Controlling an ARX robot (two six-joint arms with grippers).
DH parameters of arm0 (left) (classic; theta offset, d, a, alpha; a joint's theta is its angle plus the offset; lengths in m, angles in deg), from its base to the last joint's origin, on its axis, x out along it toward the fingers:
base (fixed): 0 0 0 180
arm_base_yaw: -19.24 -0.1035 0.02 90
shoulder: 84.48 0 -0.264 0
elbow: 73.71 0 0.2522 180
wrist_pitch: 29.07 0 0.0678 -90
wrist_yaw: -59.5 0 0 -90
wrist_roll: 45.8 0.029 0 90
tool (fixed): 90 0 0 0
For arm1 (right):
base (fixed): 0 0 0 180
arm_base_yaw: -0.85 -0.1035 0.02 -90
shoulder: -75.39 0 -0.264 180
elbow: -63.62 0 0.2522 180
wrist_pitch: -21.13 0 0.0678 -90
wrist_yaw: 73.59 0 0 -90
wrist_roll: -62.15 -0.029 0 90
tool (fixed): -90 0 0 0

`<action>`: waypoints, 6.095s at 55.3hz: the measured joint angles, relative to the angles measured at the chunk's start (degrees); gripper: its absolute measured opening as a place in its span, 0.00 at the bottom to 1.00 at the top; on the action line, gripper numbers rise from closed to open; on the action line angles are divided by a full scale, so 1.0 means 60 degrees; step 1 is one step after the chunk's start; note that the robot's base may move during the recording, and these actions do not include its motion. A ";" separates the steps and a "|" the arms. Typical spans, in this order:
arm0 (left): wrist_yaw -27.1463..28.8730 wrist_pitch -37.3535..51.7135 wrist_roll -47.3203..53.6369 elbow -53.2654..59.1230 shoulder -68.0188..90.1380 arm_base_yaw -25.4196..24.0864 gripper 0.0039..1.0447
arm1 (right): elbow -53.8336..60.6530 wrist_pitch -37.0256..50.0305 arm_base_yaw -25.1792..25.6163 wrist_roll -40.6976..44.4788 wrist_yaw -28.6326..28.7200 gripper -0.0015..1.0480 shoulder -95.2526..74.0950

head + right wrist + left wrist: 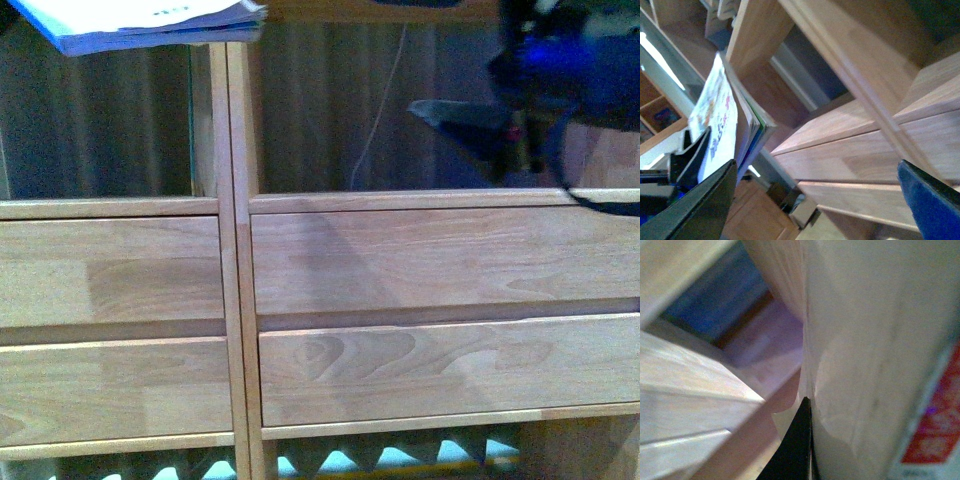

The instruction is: Organize books on shelf

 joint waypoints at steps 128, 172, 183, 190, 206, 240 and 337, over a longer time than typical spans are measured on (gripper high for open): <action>0.5829 -0.9162 1.2728 -1.6218 1.0466 0.0517 0.06 | 0.5818 -0.1668 0.2073 0.8965 -0.2448 0.93 0.8513; 0.6612 -0.8903 1.2815 -1.6353 1.0801 0.0820 0.06 | 0.7286 -0.7220 0.2142 0.8094 -0.4284 0.38 1.0564; 0.6732 -0.9530 1.2513 -1.6535 1.0801 0.0838 0.06 | 0.7289 -0.7220 0.2142 0.8094 -0.4288 0.68 1.0582; 0.6543 -0.9938 1.2149 -1.6517 1.0918 0.0892 0.30 | 0.7289 -0.7220 0.2142 0.8094 -0.4284 0.90 1.0582; 0.6532 -0.9355 1.2375 -1.6436 1.1038 0.0954 0.75 | 0.7289 -0.7220 0.2142 0.8069 -0.4288 0.93 1.0582; 0.5923 -0.8914 1.2116 -1.4509 0.9078 0.0998 0.93 | 0.7289 -0.7220 0.2142 0.8069 -0.4284 0.93 1.0582; 0.7406 -0.6335 1.1493 0.9311 -0.9420 0.0809 0.02 | 0.8961 -0.6980 0.2142 0.8032 -0.4284 0.03 1.2083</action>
